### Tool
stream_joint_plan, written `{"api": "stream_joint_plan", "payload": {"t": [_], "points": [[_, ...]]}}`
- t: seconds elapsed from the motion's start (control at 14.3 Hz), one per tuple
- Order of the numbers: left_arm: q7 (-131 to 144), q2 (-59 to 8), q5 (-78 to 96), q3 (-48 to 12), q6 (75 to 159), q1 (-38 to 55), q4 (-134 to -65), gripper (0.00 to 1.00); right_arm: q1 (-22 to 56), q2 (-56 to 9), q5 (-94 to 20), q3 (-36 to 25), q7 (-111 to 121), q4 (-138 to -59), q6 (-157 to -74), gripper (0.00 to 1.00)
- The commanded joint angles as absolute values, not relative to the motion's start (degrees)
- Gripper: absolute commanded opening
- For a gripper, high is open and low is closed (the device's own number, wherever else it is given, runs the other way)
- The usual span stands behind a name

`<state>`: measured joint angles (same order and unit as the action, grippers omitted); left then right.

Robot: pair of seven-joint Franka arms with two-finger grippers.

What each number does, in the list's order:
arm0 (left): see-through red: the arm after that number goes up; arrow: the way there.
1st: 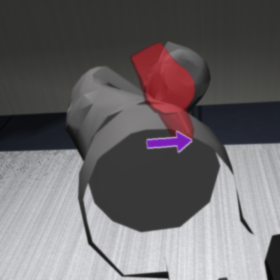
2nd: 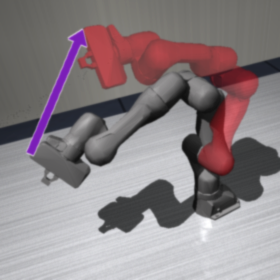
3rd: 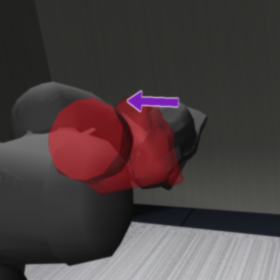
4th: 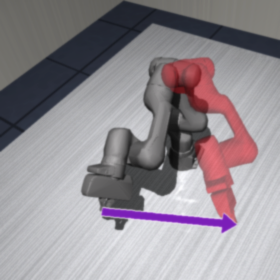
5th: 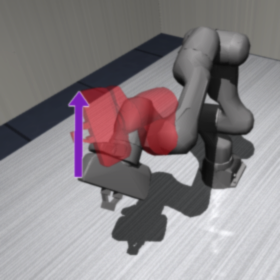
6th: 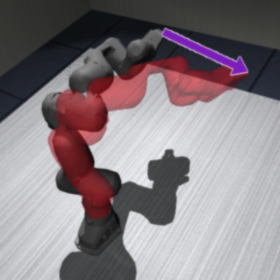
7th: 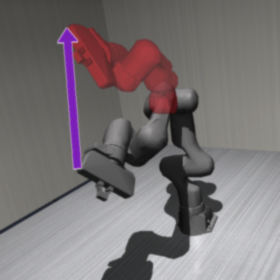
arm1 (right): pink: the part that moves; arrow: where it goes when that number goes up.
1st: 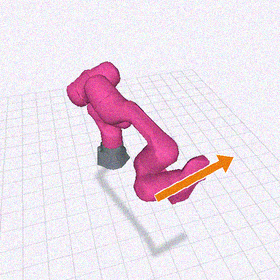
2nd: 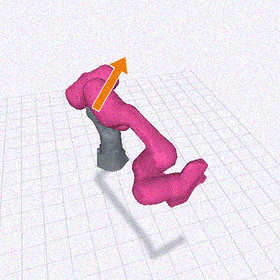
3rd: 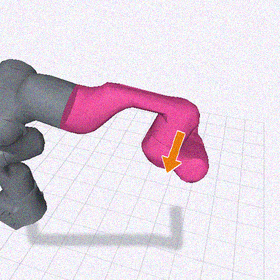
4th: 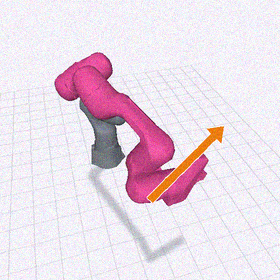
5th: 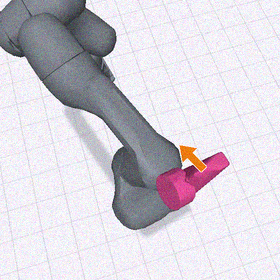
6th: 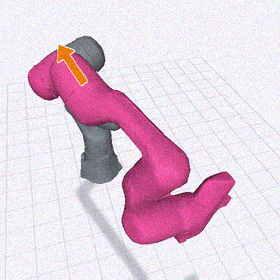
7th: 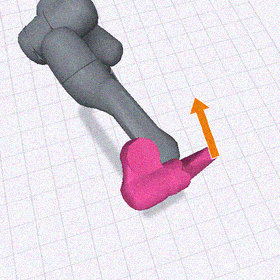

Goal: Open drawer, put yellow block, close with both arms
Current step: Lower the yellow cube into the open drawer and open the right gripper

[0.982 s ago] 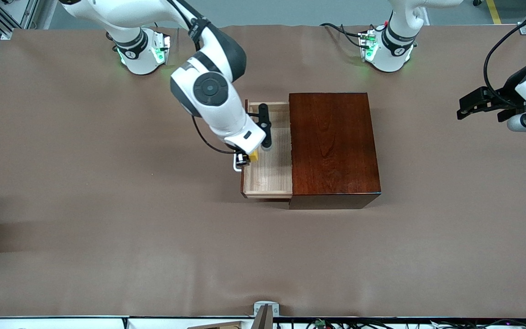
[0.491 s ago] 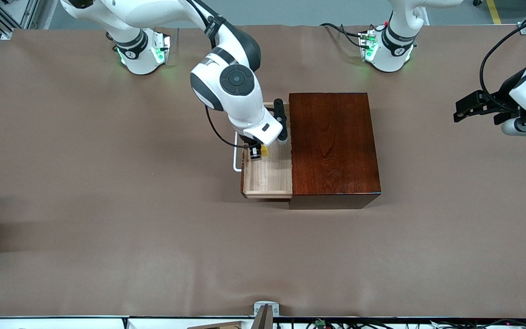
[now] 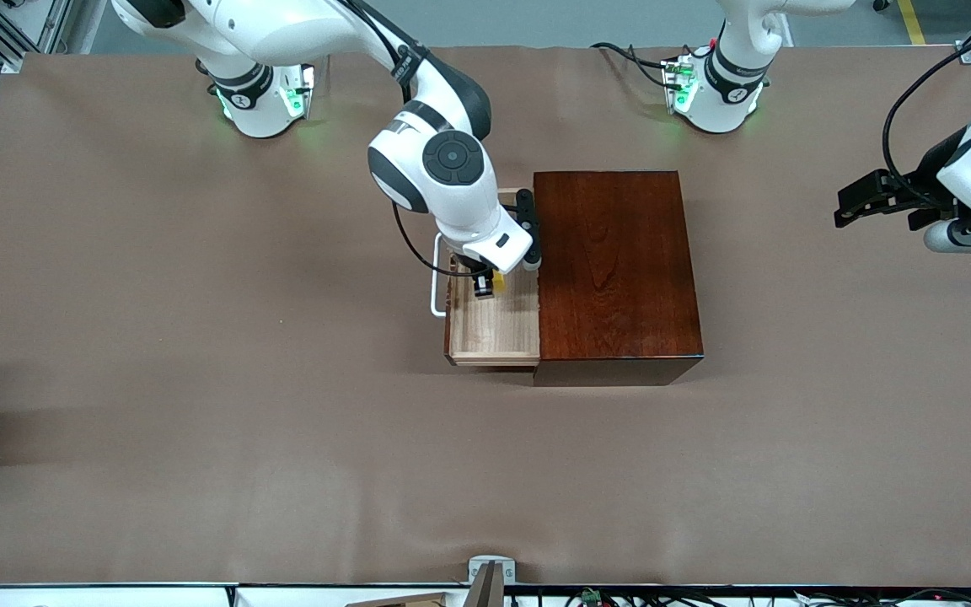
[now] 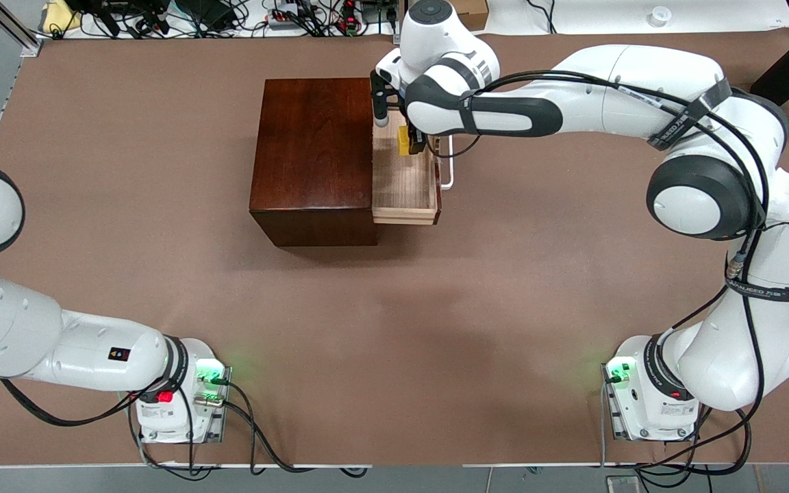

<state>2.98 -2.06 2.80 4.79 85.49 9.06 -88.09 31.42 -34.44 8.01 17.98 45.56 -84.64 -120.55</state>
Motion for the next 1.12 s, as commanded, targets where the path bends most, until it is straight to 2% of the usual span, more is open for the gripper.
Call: {"api": "stream_joint_plan", "payload": {"t": [0.0,1.05], "points": [[4.13,-2.64,2.20,4.48,85.96,9.05,-87.63,1.00,32.43,-35.86,9.67,17.49,44.03,-82.88,-120.15,0.00],[4.13,-3.16,2.02,4.48,86.13,8.70,-87.10,1.00,34.45,-37.71,12.74,17.49,40.52,-82.27,-120.15,0.00]]}}
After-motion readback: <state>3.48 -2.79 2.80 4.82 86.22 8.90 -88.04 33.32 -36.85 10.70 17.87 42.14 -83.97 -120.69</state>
